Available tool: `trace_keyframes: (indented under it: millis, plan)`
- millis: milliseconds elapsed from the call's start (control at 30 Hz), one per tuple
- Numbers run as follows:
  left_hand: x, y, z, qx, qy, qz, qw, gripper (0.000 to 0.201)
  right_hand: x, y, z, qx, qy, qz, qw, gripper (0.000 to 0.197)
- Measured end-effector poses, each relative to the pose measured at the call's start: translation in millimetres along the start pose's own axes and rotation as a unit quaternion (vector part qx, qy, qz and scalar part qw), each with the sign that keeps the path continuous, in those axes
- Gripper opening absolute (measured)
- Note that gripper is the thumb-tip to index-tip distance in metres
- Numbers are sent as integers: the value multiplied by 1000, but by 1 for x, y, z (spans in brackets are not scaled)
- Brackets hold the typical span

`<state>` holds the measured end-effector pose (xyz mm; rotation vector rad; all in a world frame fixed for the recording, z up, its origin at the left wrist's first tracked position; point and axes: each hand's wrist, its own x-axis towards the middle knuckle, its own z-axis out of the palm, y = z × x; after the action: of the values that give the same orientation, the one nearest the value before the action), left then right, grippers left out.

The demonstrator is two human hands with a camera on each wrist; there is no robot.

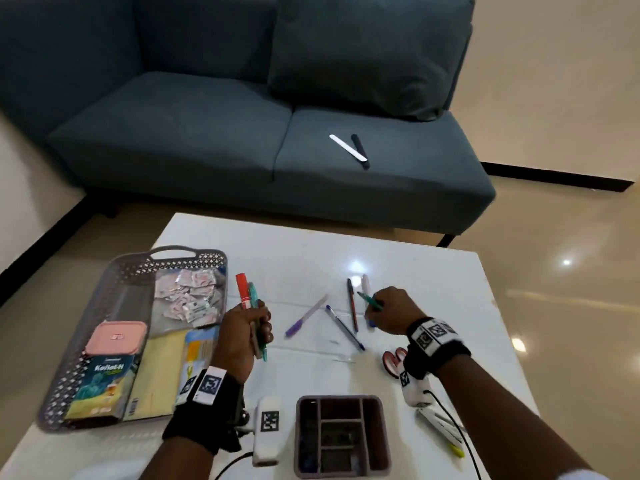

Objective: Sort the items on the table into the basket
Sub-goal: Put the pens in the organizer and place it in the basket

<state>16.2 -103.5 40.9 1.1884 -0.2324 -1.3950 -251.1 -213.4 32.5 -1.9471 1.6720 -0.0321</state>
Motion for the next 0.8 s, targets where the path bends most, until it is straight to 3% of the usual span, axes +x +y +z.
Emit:
trace_keyframes:
  millis: [133,300,433,500,533,600,700,800]
  plan:
    - [-3,-1,-4,21,19,-2,1000,36,21,-32,30,-82,-50,-10,995,37]
    - [2,-3,-13,43,71,26,996,48,40,-37,70,-134,-23,-9,991,58]
    - [-1,4,-7,77,104,37,991,30,32,-47,56,-138,-37,-15,990,41]
    - [4,10,1,144,110,56,982,29,27,-44,37,-51,-30,-18,998,18]
    - [9,14,6,204,111,82,969,29,24,-40,27,38,-13,-6,999,16]
    - [20,21,17,387,98,156,903,31,16,-30,7,271,35,43,961,17]
    - [36,22,39,626,72,228,743,31,-6,-6,-18,542,105,83,830,22]
    - [54,6,59,752,11,243,613,27,-30,28,-30,695,149,81,699,19]
